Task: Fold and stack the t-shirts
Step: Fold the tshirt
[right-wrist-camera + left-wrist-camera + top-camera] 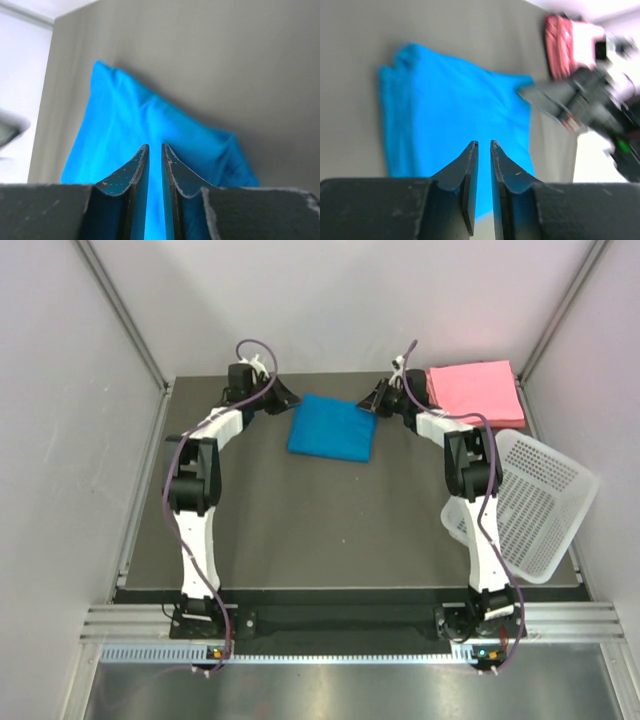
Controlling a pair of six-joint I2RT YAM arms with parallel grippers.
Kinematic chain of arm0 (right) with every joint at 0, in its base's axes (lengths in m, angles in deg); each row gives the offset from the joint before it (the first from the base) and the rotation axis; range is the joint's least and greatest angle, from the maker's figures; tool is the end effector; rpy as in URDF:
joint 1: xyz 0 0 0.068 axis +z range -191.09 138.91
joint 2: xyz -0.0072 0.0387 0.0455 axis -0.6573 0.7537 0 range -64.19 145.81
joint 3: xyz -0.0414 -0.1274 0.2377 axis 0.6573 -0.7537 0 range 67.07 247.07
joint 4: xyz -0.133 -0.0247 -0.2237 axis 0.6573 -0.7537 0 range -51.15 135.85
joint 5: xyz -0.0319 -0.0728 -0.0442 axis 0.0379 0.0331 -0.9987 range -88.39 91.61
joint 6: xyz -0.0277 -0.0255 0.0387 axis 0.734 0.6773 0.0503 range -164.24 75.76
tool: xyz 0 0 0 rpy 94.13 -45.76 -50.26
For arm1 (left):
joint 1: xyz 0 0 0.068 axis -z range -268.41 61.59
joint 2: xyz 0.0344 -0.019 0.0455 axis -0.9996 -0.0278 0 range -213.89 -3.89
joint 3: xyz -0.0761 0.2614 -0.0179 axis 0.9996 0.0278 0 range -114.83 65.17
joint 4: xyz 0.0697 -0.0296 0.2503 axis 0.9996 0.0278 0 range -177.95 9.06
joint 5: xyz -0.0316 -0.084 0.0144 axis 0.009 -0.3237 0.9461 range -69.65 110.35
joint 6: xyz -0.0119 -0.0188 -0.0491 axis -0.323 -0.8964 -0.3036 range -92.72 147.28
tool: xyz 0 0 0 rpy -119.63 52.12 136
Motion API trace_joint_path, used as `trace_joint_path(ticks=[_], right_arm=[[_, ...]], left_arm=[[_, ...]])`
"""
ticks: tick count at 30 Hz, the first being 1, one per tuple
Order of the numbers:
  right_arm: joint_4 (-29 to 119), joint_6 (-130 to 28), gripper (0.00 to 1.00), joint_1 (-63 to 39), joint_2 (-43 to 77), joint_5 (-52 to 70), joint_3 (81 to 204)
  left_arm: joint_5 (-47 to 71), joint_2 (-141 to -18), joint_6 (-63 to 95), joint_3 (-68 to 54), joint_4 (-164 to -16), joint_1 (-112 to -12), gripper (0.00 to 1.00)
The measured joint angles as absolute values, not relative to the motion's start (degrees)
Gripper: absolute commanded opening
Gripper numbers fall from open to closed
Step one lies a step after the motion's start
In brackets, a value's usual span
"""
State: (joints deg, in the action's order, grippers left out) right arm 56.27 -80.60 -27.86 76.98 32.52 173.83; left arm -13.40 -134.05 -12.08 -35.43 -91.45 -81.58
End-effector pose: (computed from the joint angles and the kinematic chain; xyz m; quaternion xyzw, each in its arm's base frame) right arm 0.5383 0.1454 0.1475 0.0198 0.8210 0.4231 0.3828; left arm 0.5199 -0.0822 0.2011 -0.0798 0.8223 -0.4253 0.3695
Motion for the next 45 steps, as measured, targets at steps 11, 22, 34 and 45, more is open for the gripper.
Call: trace_joint_path(ticks=[11, 22, 34, 45], right_arm=[[60.86, -84.45, 0.15, -29.69, 83.2, 32.7, 177.51], [56.95, -82.77, 0.33, -31.31, 81.22, 32.02, 177.73], [41.47, -72.27, 1.0, -31.44, 60.01, 25.9, 171.12], [39.22, -74.53, 1.0, -28.05, 43.51, 27.13, 148.42]], left_arm=[[-10.45, -133.44, -6.81, -25.11, -93.03, -77.77, 0.2], [-7.87, -131.67, -6.92, -23.91, -86.12, -79.32, 0.21], [-7.7, -100.7, -4.84, -14.99, -70.08, -79.52, 0.25], [-11.35, -94.41, -2.59, -1.46, -69.33, -79.76, 0.29]])
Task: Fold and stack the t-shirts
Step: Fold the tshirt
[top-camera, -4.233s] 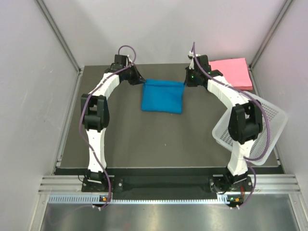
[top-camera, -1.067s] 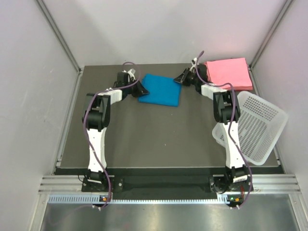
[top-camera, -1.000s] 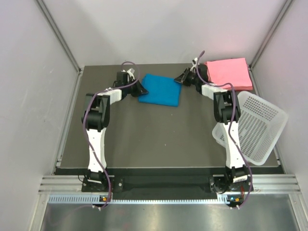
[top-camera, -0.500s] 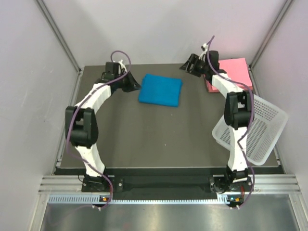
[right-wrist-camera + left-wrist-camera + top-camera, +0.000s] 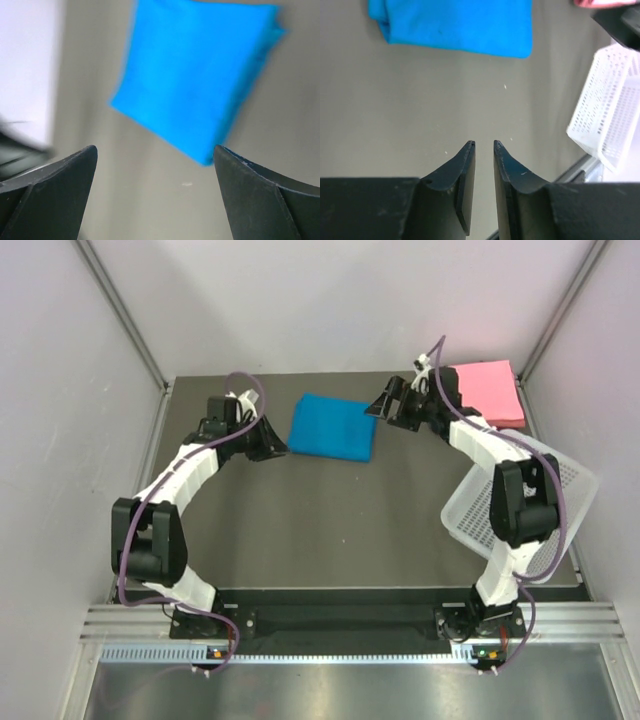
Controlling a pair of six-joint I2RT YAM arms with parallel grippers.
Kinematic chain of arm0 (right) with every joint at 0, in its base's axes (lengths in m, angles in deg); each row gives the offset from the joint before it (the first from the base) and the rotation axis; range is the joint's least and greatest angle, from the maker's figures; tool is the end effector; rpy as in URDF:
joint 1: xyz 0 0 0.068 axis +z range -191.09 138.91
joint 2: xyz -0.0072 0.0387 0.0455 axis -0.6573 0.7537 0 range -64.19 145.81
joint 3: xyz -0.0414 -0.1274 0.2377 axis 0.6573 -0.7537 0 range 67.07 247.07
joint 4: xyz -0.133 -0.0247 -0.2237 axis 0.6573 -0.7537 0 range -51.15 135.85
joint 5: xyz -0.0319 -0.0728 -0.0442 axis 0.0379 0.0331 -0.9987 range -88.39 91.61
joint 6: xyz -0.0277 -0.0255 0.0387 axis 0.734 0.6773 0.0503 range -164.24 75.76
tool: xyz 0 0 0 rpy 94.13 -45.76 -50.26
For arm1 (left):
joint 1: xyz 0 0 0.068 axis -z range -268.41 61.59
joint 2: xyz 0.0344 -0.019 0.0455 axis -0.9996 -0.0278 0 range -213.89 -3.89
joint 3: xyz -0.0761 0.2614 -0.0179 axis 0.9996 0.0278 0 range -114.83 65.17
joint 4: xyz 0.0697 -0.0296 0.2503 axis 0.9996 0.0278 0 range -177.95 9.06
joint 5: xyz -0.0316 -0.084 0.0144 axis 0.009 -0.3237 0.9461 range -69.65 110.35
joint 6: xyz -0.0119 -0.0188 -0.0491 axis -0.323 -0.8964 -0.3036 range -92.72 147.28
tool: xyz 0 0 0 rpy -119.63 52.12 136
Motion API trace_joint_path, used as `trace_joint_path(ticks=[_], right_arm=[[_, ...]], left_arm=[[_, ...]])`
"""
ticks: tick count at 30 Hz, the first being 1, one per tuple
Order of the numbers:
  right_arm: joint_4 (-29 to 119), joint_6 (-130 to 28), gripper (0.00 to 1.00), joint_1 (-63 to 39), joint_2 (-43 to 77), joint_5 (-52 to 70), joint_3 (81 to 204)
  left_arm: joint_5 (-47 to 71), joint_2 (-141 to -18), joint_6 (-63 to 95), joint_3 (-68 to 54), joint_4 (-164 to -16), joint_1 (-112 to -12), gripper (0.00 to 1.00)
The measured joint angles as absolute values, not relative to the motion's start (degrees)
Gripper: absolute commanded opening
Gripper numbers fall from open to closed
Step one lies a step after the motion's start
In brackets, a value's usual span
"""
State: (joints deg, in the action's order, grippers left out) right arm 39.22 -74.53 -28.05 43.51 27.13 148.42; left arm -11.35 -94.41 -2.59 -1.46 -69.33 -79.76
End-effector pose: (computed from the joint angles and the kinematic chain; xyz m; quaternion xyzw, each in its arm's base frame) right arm 0.4208 0.1132 0.2522 0.0242 0.8632 0.3522 0.3609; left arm 0.3408 -0.0708 0.2628 -0.0540 0.8857 -0.3638 0.2832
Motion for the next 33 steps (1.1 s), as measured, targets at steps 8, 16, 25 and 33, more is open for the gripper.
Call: trace_joint_path(ticks=[8, 16, 25, 33], right_arm=[[69.62, -99.49, 1.0, -29.08, 41.13, 47.82, 141.36], [66.93, -97.89, 1.0, -29.21, 51.93, 52.39, 140.46], [46.54, -79.82, 0.83, -29.21, 52.58, 38.86, 141.44], [42.94, -75.9, 0.69, -28.34, 52.58, 31.04, 141.44]], left_arm=[[-10.08, -100.55, -3.51, -4.55, -76.7, -82.1, 0.47], [-10.85, -118.32, -2.55, -13.92, -80.24, -82.54, 0.48], [-12.07, -127.61, -1.37, -19.34, -79.34, -82.54, 0.47], [-11.98, -129.86, -1.63, -21.57, -79.41, -82.32, 0.28]])
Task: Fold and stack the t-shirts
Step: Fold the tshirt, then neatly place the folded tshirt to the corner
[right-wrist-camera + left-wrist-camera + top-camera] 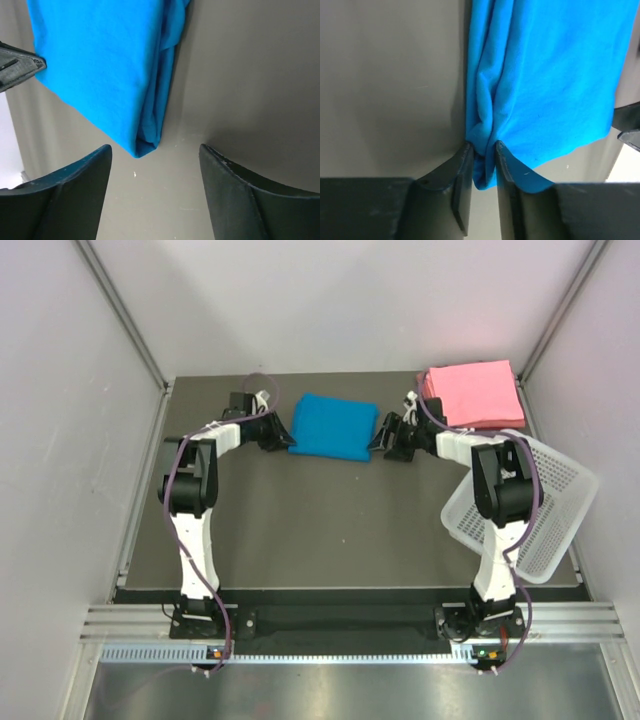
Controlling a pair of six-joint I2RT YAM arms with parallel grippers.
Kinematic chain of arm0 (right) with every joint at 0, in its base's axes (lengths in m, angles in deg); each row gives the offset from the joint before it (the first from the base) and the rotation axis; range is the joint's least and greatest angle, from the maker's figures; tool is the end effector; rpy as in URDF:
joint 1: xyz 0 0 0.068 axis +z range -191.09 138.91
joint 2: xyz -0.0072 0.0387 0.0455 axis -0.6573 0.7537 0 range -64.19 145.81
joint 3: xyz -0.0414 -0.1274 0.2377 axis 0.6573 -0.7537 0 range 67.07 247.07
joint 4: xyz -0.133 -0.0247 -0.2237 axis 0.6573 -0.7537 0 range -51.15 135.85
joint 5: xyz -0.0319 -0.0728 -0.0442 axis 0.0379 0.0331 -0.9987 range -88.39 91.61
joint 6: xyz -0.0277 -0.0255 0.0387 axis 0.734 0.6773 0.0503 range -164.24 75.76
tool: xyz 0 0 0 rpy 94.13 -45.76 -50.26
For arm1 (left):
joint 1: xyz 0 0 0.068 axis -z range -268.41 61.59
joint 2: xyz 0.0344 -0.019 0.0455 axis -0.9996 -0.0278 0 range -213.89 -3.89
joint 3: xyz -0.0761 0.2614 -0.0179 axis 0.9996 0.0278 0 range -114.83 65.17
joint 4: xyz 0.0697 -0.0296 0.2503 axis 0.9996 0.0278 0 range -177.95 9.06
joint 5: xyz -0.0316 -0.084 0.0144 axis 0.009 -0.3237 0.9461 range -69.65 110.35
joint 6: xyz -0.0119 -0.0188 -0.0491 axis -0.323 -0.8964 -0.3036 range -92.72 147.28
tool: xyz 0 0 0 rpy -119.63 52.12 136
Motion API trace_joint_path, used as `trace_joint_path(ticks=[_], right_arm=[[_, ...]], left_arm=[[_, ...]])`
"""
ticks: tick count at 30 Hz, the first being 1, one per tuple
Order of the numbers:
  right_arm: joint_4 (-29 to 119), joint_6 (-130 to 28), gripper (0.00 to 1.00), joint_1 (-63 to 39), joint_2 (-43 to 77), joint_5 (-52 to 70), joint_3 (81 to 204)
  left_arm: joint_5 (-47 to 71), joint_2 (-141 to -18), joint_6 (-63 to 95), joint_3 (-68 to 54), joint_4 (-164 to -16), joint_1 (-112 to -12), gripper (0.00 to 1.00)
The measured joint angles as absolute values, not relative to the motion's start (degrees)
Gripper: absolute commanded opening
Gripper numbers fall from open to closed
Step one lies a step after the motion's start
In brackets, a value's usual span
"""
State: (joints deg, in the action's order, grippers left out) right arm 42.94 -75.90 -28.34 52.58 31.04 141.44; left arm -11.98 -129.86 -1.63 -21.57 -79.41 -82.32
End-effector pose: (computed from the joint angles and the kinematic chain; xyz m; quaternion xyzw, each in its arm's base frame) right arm 0.4196 0.1129 0.1536 0.0516 0.8983 0.3565 0.2516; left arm 0.4680 -0.0691 0.1417 -0.0789 0.8981 -0.3518 0.2519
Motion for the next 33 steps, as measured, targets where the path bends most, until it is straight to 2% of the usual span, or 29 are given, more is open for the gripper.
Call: trace_joint_path(ticks=[3, 5, 9, 10, 11, 14, 16, 17, 18, 20, 23, 27, 33], right_arm=[[43.0, -75.44, 0.62, -27.29, 52.71, 30.23, 141.46], [43.15, -75.16, 0.54, -26.24, 53.09, 30.16, 141.49], [43.22, -74.44, 0.21, -24.56, 53.96, 30.23, 141.75], [43.15, -74.07, 0.06, -24.27, 54.07, 30.3, 141.73], [43.18, -73.87, 0.0, -24.21, 54.07, 30.34, 141.55], [43.07, -72.76, 0.0, -23.97, 53.57, 30.25, 140.02], [42.48, -71.64, 0.0, -23.99, 52.08, 30.1, 137.47], [42.0, -71.14, 0.01, -23.99, 50.97, 30.06, 136.22], [41.54, -70.59, 0.17, -23.99, 49.37, 29.84, 134.51], [40.51, -69.56, 0.25, -23.99, 45.74, 29.29, 131.08], [37.8, -67.88, 0.51, -24.03, 41.81, 28.57, 128.98], [35.24, -66.33, 0.66, -24.86, 41.11, 28.04, 130.67], [32.73, -65.74, 0.71, -27.48, 45.09, 27.3, 141.2]], left_arm=[[-11.63, -129.92, -1.54, -21.64, -79.3, -82.19, 0.24], [-11.31, -129.92, -1.56, -21.57, -79.17, -82.01, 0.17], [-11.04, -129.53, -1.76, -20.57, -79.39, -81.77, 0.06], [-11.04, -129.18, -1.94, -19.98, -79.48, -81.73, 0.04], [-11.0, -128.74, -2.15, -19.17, -79.8, -81.62, 0.0], [-10.19, -126.86, -3.14, -16.74, -78.99, -81.12, 0.01], [-9.6, -124.68, -4.14, -13.83, -78.49, -80.42, 0.08], [-9.36, -123.34, -4.6, -12.22, -77.49, -79.96, 0.22], [-8.92, -121.97, -4.91, -10.64, -76.74, -79.52, 0.28], [-7.98, -119.52, -5.91, -8.5, -74.16, -78.93, 0.31], [-6.93, -117.38, -6.09, -8.92, -69.62, -78.76, 0.32], [-7.09, -118.03, -5.78, -17.59, -65.71, -79.87, 0.32], [-13.21, -121.31, -6.61, -30.9, -73.05, -80.48, 0.32]])
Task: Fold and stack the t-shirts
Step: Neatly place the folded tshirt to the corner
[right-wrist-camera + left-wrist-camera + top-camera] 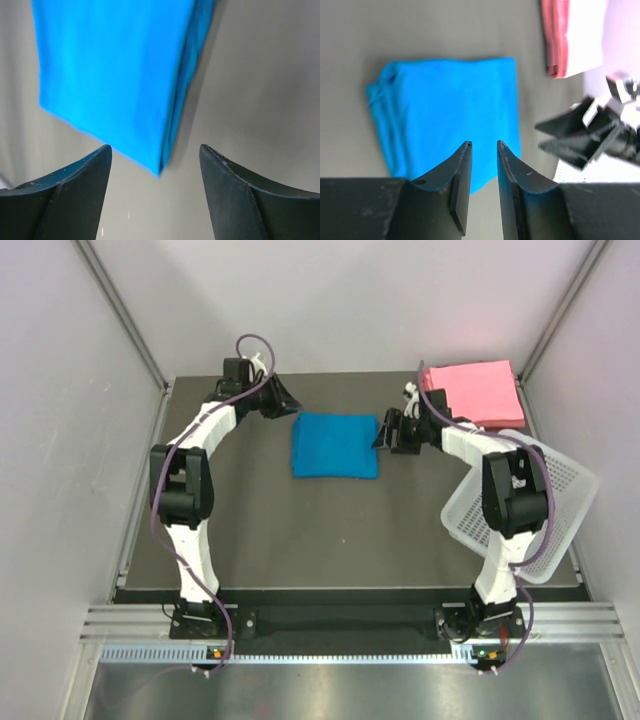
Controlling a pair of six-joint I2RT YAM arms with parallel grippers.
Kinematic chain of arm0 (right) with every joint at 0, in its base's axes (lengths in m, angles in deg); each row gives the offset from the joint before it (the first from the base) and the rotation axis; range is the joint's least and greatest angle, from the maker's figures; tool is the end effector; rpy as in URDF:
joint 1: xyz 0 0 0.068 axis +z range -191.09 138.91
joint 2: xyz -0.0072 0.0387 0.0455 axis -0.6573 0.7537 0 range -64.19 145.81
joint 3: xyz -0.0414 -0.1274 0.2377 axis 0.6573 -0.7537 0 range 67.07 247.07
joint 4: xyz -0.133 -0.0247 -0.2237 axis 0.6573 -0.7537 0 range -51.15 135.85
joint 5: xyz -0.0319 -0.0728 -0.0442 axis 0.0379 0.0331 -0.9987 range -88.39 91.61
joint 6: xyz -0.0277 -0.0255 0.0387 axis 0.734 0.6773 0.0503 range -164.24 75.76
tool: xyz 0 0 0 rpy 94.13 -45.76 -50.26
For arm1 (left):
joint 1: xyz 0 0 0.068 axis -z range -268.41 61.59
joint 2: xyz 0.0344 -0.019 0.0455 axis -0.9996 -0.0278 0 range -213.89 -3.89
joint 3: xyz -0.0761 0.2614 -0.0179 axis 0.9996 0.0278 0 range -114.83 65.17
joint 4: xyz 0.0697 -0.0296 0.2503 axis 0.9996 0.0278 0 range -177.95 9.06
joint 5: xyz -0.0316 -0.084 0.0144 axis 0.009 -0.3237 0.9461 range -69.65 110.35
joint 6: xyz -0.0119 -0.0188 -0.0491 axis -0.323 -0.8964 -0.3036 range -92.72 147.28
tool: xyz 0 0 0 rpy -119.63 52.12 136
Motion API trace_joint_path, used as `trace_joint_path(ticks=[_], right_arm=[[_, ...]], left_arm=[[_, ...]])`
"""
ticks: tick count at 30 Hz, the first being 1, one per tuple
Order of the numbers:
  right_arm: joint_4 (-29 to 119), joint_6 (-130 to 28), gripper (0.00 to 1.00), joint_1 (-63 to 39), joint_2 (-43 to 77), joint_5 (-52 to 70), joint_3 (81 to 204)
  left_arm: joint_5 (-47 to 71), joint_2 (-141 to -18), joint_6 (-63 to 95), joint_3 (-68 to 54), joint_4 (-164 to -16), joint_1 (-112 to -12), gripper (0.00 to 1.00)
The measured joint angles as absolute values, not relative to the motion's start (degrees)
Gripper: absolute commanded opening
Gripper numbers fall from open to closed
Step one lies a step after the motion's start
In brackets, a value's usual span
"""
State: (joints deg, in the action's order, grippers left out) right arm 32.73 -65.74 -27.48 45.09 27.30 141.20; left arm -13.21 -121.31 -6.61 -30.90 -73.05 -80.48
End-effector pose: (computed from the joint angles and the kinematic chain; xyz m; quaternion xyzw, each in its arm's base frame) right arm 0.3974 0.1121 0.1915 -0.0164 0.9143 0.3028 0.2683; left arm 0.4679 -0.0851 0.2533 -0.0646 0.8615 -0.3951 0.3124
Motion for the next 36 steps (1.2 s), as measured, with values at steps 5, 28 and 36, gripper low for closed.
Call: trace_joint_path(ticks=[5, 28, 36], right_arm=[[33.43, -65.43, 0.72, -28.14, 51.53, 26.08, 151.5], [35.37, -65.32, 0.67, -26.37, 70.09, 22.86, 170.73], [35.77, -64.84, 0.66, -25.58, 70.16, 22.69, 170.58]], left_arm=[[-18.39, -129.86, -8.91, -34.64, -80.44, -80.22, 0.3], [-22.39, -144.76, -14.88, -39.91, -85.9, -86.93, 0.28], [-19.59, -141.05, -11.64, -36.94, -78.45, -90.1, 0.27]])
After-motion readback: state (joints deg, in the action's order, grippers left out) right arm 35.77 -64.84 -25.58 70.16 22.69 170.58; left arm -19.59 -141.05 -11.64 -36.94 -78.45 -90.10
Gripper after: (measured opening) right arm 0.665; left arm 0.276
